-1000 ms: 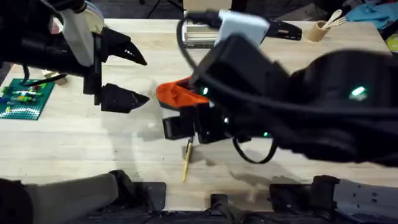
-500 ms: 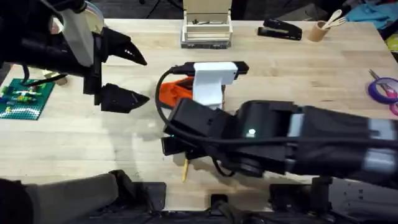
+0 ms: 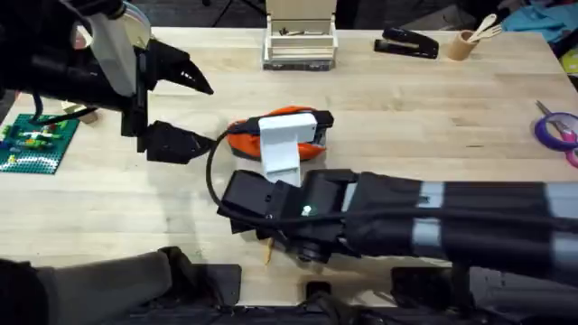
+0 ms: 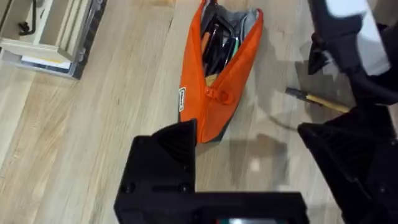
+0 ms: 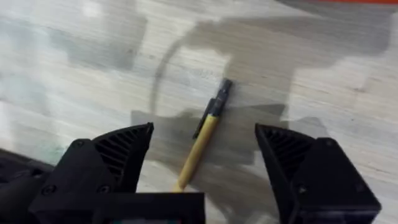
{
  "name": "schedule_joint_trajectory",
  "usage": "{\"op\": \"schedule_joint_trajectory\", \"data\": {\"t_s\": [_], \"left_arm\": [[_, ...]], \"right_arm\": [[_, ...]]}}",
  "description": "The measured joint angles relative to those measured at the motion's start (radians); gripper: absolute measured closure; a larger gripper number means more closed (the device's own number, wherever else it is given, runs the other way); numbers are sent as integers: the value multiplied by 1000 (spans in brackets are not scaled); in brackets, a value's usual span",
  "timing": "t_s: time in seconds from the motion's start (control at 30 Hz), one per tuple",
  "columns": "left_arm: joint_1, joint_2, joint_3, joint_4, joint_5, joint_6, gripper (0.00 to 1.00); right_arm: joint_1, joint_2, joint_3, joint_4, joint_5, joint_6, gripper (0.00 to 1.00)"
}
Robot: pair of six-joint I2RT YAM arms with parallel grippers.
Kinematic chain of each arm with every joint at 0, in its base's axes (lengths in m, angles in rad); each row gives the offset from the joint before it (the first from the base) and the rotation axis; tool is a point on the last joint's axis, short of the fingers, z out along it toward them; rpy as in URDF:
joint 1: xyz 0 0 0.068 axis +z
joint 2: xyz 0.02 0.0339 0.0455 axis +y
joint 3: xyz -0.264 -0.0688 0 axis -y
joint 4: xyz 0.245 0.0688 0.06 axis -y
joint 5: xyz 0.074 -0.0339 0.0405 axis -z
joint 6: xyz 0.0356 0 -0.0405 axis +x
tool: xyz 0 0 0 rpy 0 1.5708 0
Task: Unzip the bag, pick up the pens from the table one at a time and place them inside, then zip the bag closed.
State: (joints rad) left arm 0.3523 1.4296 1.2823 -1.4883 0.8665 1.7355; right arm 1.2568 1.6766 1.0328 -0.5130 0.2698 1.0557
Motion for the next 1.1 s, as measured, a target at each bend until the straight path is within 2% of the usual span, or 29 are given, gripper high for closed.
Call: {"op": "schedule_joint_trajectory", "data": {"t_s": [0.1,0.2,0.23,0.33,0.4,0.43,0.47,0.83,1.1], "left_arm": [[0,0,0,0,0,0,7],[0,0,0,0,0,0,7],[0,0,0,0,0,0,7],[0,0,0,0,-1,0,7],[0,0,0,0,-1,0,7],[0,0,0,0,-3,0,8],[0,0,0,0,-3,0,7],[1,0,0,0,-3,0,7],[44,0,0,0,-3,0,7]], "right_arm": [[3,15,0,-2,12,1,59],[5,18,0,-13,27,6,216],[3,24,0,-6,37,12,449],[3,27,0,-2,41,15,678],[3,30,0,2,40,17,789],[3,30,0,4,44,18,927],[3,30,0,5,45,18,953],[-2,30,0,4,46,18,960],[-5,17,0,-21,44,-2,964]]}}
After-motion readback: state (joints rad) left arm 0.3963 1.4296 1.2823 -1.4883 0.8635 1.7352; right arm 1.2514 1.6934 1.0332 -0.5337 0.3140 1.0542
